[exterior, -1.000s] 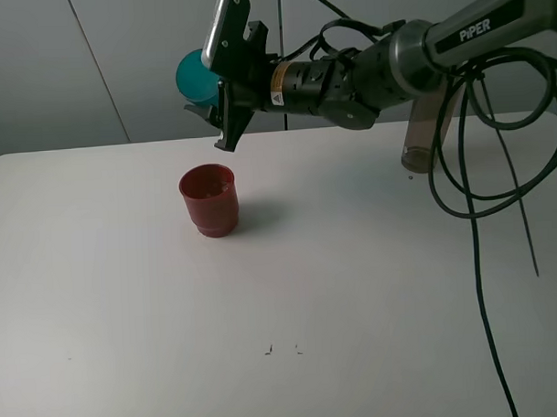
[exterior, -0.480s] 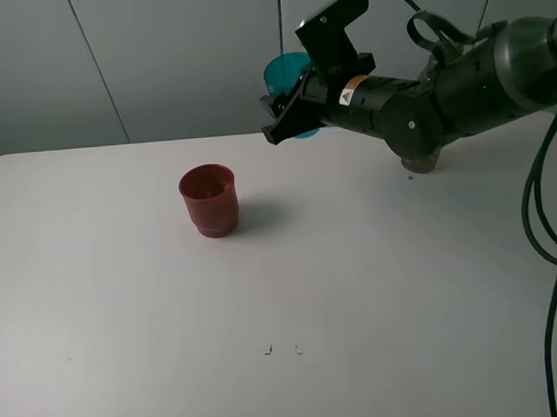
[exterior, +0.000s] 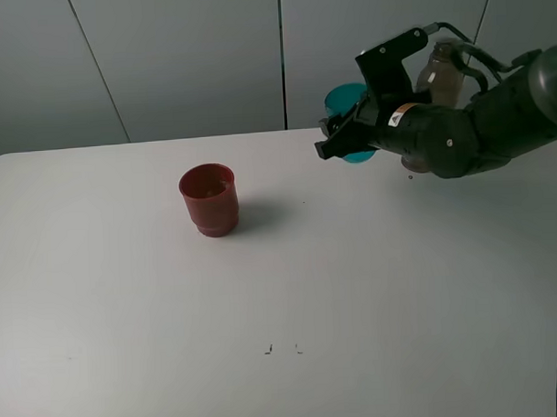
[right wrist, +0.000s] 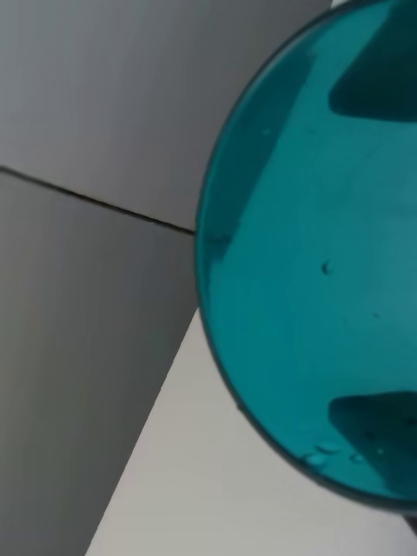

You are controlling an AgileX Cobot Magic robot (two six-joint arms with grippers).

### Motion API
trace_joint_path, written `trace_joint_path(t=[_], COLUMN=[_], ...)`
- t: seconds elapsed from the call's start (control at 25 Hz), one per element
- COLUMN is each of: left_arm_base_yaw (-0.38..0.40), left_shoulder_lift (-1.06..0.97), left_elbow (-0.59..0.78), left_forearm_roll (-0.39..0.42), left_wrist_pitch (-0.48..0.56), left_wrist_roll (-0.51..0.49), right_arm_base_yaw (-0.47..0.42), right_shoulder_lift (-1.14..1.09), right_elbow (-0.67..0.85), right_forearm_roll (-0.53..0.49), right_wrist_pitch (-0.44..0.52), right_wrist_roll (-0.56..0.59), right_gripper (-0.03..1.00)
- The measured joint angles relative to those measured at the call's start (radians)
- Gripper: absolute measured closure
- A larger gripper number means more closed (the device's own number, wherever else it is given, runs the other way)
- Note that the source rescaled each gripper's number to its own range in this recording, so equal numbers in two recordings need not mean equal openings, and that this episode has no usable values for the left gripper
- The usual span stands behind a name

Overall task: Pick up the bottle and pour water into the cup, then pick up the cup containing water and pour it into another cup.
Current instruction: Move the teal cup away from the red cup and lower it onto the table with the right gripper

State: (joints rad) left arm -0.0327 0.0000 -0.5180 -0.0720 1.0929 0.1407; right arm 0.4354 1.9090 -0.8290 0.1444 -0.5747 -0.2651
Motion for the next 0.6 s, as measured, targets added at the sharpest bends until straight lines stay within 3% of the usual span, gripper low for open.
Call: trace_joint_path(t=[0.28, 0.6], left_arm_base_yaw=[0.000, 0.000], left_shoulder_lift=[0.000, 0.000], left_elbow=[0.000, 0.000], left_forearm_roll=[0.000, 0.000], left_wrist_pitch=[0.000, 0.000], left_wrist_roll=[0.000, 0.000], right_arm_base_yaw=[-0.051, -0.054], right_shoulder_lift=[0.138, 0.257], right_elbow=[0.000, -0.062], right_forearm_roll=[-0.032, -0.057], right_wrist_pitch=[-0.116, -0.136], right_wrist_roll=[0.018, 0.025], right_gripper=[0.90, 0.90])
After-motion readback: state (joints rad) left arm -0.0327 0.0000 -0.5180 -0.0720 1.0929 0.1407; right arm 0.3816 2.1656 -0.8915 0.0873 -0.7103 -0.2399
